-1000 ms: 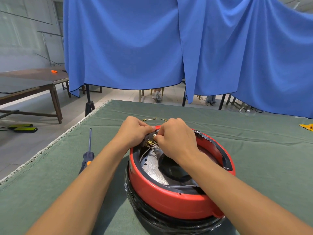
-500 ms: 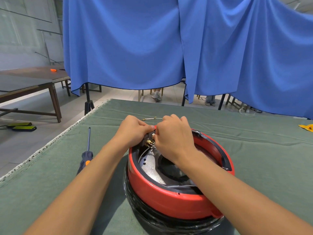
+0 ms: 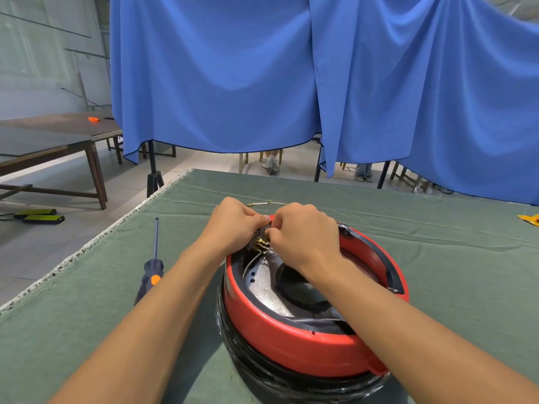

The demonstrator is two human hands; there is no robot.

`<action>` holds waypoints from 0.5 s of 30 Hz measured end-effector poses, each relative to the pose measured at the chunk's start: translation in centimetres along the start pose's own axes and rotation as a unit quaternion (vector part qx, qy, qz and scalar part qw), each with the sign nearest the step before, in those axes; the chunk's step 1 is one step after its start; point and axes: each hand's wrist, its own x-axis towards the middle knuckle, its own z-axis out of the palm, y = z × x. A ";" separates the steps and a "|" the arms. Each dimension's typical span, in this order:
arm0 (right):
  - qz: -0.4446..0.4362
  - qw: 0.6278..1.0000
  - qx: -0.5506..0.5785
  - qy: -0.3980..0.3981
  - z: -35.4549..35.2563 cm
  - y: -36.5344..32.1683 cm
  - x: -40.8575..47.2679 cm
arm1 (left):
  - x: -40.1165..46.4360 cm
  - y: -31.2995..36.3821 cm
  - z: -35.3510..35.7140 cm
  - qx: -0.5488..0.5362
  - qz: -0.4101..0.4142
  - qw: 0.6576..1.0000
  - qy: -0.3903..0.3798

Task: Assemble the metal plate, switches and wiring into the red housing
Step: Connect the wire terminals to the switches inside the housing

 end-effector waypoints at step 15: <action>0.029 0.992 0.121 -0.021 -0.7 1.3 -0.1 | -0.3 0.0 0.3 -0.047 -0.018 0.999 0.002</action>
